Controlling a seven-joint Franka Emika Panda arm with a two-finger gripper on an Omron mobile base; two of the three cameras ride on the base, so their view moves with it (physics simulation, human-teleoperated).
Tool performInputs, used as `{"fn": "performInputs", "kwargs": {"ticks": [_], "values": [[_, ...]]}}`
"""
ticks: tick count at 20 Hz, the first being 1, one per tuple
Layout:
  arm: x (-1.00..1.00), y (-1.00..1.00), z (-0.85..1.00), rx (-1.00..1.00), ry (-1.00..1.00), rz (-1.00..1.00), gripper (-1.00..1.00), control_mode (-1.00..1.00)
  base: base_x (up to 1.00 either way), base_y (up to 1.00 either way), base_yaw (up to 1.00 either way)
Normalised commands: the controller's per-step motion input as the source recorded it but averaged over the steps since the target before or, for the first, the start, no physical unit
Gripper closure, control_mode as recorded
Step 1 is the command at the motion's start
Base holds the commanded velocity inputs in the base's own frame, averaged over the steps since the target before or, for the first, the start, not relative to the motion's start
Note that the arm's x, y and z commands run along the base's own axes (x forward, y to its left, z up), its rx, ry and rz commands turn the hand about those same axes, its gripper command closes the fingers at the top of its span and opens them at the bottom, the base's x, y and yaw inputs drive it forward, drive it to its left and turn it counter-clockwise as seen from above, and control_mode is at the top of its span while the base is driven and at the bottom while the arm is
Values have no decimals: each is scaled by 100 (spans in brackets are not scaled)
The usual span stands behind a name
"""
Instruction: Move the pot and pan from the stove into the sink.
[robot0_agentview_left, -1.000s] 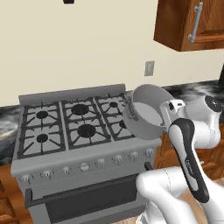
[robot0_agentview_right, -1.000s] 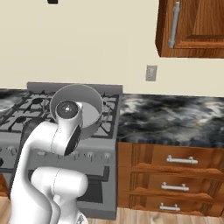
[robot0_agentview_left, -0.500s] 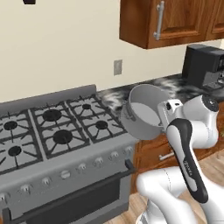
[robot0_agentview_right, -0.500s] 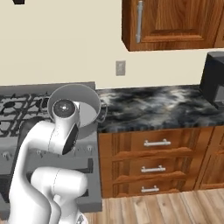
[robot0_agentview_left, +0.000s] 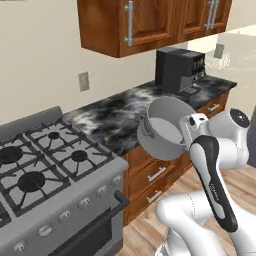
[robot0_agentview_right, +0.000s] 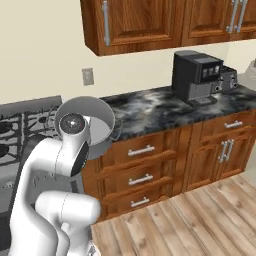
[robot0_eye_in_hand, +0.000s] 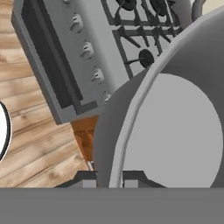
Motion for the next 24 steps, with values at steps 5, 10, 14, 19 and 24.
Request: {"fn": "performInputs", "kwargs": {"ticks": [5, 10, 14, 19, 24], "values": [[0, 0, 0, 0, 0, 0, 100, 100, 0, 0, -50], [0, 0, 0, 0, 0, 0, 100, 100, 0, 0, -50], [0, 0, 0, 0, 0, 0, 100, 100, 0, 0, -50], [0, 0, 0, 0, 0, 0, 100, 100, 0, 0, -50], [0, 0, 0, 0, 0, 0, 100, 100, 0, 0, -50]]}}
